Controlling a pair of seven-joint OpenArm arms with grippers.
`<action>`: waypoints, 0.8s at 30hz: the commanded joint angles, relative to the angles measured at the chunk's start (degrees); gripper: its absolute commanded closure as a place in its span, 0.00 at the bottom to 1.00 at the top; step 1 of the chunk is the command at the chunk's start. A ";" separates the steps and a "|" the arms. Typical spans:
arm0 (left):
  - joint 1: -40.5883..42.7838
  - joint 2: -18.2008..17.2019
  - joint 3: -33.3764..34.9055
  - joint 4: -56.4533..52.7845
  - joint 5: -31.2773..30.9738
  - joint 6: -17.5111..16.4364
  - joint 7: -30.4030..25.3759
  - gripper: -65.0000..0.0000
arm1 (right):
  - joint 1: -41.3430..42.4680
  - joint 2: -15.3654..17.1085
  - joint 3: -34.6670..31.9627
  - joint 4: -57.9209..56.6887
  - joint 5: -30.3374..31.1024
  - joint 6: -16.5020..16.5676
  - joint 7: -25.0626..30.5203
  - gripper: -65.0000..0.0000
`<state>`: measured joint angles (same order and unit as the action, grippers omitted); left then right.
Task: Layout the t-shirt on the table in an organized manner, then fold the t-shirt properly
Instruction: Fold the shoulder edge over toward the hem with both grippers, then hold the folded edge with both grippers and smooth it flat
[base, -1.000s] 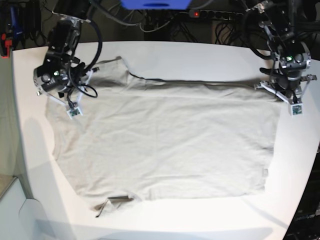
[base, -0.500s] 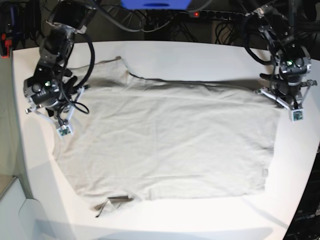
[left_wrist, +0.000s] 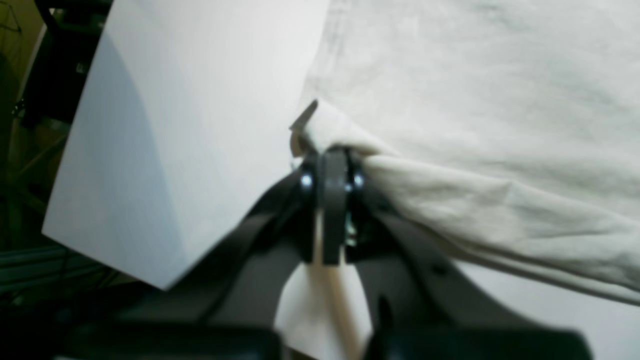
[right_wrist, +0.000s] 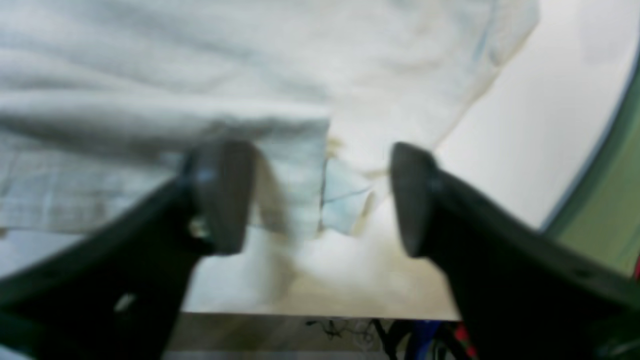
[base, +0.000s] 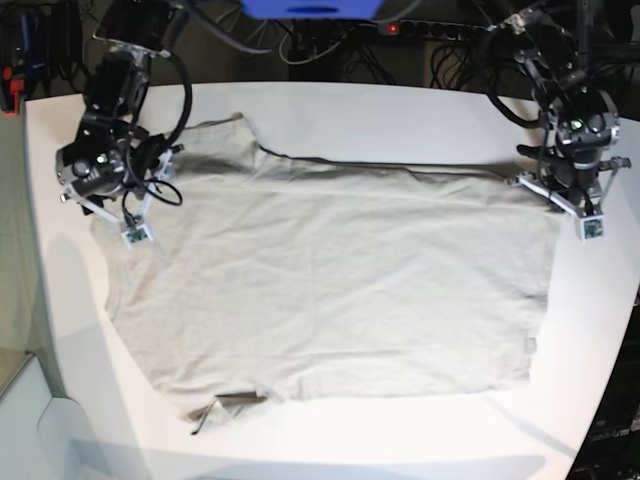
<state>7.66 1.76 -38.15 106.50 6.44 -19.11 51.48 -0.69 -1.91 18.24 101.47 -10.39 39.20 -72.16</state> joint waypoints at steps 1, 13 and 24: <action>-0.50 -0.40 -0.05 0.97 -0.15 0.61 -1.07 1.00 | 0.82 0.29 0.09 0.90 0.24 0.80 0.56 0.25; -0.14 -0.40 -0.05 0.97 -0.15 0.61 -1.07 1.00 | 1.08 -0.07 0.18 -1.21 0.24 0.80 0.73 0.22; -0.14 -0.40 -0.05 0.89 -0.15 0.61 -1.07 1.00 | 1.17 -0.51 -0.09 -1.30 0.33 0.80 3.63 0.47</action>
<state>7.92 1.76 -38.15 106.50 6.42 -19.11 51.62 -0.38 -2.42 18.22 99.35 -10.22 39.20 -69.06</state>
